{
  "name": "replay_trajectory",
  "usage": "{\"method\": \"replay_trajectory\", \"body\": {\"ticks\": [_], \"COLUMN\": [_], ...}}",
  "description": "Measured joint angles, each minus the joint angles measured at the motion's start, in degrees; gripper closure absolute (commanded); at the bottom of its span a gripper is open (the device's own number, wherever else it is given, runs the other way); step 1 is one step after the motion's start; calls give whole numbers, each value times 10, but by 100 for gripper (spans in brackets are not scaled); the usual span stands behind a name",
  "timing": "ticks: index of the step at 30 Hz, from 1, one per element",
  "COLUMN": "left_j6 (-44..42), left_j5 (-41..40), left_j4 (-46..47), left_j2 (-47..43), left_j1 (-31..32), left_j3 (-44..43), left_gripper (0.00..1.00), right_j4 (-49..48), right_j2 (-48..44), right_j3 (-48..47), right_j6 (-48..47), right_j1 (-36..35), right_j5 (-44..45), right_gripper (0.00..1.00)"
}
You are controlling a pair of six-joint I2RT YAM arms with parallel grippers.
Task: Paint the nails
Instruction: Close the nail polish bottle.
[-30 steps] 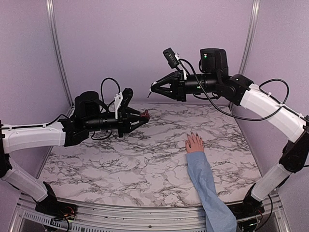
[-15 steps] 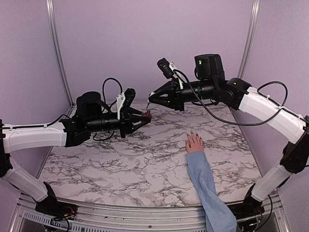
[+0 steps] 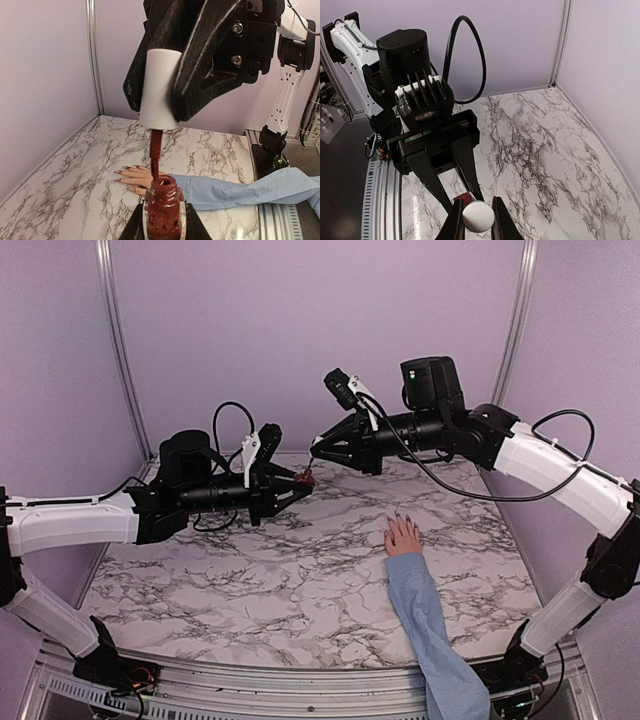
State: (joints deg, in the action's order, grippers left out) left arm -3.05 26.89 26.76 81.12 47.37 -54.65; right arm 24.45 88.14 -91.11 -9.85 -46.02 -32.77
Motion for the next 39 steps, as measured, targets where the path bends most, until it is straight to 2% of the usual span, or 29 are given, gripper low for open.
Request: {"method": "replay_trajectory", "body": {"ticks": [39], "left_j6": [0], "left_j5": [-10], "left_j4": [0], "left_j2": [10], "left_j1": [7], "left_j3": [-9], "left_gripper": [100], "right_j4": [1], "right_j2": [-10], "right_j3": [14], "right_j6": [-11], "right_j1": [-6], "right_j5": [16], "right_gripper": [100]}}
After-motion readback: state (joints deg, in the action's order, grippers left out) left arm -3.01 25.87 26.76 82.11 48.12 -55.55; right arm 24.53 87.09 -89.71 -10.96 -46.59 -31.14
